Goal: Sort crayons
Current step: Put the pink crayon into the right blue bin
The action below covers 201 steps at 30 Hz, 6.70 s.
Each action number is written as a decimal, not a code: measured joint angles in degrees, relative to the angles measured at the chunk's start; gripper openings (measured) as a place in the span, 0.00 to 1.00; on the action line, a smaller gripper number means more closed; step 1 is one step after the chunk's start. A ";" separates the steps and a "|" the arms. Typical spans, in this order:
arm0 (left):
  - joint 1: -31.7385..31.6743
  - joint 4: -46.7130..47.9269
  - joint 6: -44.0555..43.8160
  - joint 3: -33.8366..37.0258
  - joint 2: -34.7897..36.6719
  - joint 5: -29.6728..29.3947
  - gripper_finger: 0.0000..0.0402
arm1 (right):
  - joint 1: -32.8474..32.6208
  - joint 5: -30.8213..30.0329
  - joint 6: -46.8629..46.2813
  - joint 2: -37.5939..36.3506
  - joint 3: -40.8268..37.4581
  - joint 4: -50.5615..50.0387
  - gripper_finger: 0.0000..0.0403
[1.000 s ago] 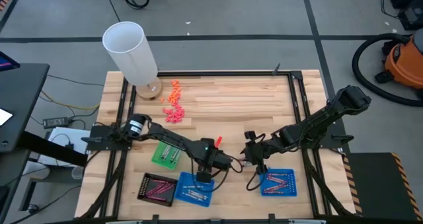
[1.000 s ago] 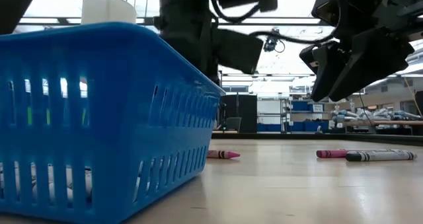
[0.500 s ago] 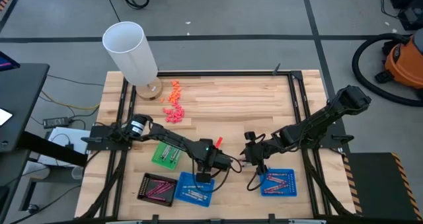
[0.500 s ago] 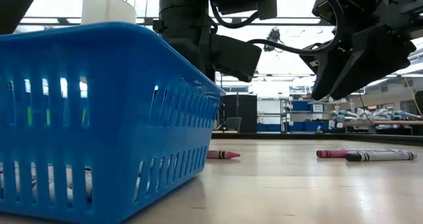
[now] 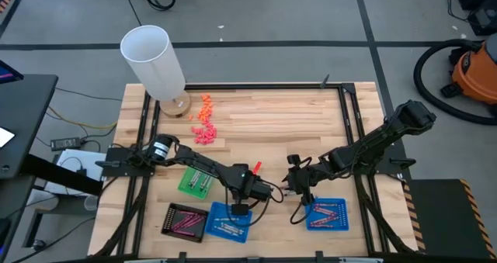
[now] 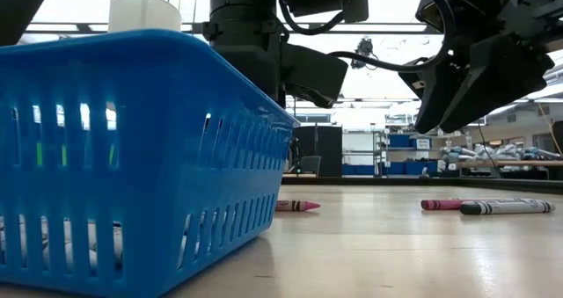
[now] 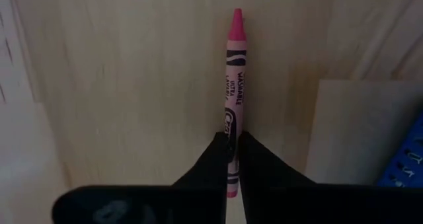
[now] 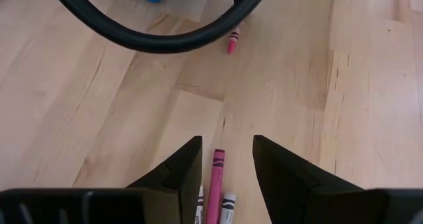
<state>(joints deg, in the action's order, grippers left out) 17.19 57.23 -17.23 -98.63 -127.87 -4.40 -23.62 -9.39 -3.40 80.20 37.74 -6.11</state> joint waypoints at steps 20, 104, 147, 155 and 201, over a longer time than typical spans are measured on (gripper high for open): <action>0.02 5.26 -1.21 -9.12 -0.33 -4.10 0.04 | -0.02 -1.80 0.65 -0.32 0.00 -0.45 0.36; -1.81 -21.97 0.00 -15.41 0.20 -13.76 0.11 | -18.15 -32.63 -3.08 -17.95 2.32 -14.41 0.36; 3.54 -41.30 21.56 -15.45 -3.63 -25.35 0.11 | -20.42 -37.11 -15.43 -25.60 3.26 -22.25 0.36; 3.48 -48.76 31.74 -15.32 -3.63 -24.96 0.11 | -23.68 -39.04 -3.85 -28.38 3.26 -10.53 0.36; 0.44 -75.46 40.94 -15.23 -3.54 -45.91 0.11 | -32.68 -64.94 12.98 -34.47 3.26 1.53 0.36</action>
<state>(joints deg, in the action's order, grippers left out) 17.63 -18.23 23.71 -113.86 -131.41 -50.32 -56.29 -74.32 9.58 45.74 40.99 -4.58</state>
